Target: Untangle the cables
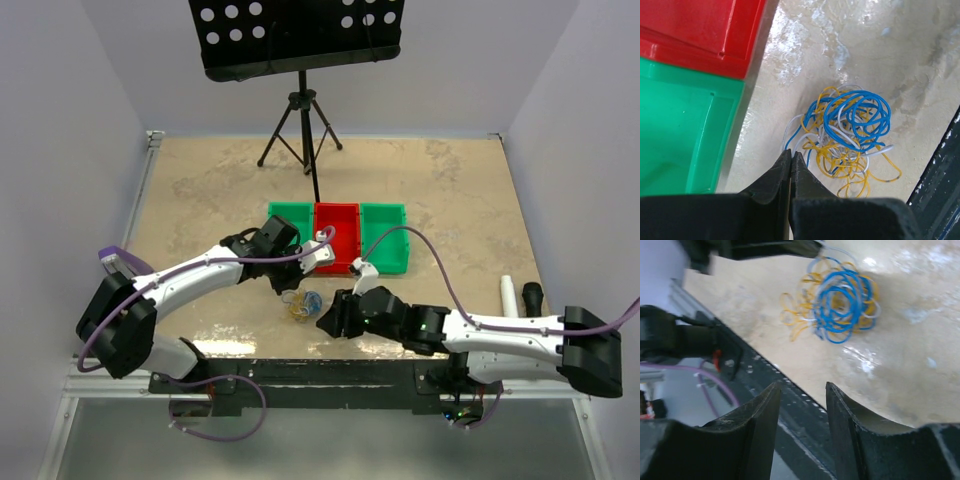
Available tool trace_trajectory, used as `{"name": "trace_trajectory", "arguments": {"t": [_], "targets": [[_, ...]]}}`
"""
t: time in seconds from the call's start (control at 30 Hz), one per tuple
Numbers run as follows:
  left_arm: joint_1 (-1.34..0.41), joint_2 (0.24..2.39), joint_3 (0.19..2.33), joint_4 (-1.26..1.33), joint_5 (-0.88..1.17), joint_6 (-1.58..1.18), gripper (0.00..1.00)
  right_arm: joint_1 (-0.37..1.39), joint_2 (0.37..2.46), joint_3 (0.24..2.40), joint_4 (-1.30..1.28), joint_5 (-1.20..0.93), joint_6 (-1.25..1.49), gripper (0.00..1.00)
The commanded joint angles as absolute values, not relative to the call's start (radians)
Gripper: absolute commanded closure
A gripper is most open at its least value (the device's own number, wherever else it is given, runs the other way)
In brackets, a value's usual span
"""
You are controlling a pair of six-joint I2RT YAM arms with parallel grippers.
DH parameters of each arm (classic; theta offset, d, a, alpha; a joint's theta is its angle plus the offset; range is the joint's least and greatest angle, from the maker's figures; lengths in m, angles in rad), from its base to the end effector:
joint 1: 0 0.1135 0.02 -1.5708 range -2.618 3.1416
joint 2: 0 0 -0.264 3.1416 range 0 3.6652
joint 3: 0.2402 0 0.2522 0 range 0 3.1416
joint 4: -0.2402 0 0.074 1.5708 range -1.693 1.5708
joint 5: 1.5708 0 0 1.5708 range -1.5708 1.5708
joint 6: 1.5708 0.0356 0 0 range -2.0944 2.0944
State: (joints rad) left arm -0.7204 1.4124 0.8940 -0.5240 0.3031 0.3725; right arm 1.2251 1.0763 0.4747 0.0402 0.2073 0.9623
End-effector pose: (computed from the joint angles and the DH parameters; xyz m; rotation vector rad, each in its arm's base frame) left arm 0.1999 -0.1896 0.2117 1.4577 2.1877 -0.5181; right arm 0.0824 0.2071 0.1988 -0.1710 2.3070 1.0230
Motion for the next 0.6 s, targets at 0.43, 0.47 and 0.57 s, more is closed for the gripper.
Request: {"name": "trace_trajectory", "arguments": {"t": [0.43,0.47,0.57], "targets": [[-0.719,1.397,0.911,-0.499,0.275,0.299,1.00,1.266,1.307,0.584,0.261,0.100,0.859,0.51],[-0.718,1.396,0.910,-0.499,0.278,0.298,1.00,1.266,1.322,0.600,0.262,0.107,0.858,0.50],[-0.719,1.396,0.913,-0.503,0.294,0.301,1.00,1.266,1.379,0.647,0.246,0.161,0.861,0.48]]}}
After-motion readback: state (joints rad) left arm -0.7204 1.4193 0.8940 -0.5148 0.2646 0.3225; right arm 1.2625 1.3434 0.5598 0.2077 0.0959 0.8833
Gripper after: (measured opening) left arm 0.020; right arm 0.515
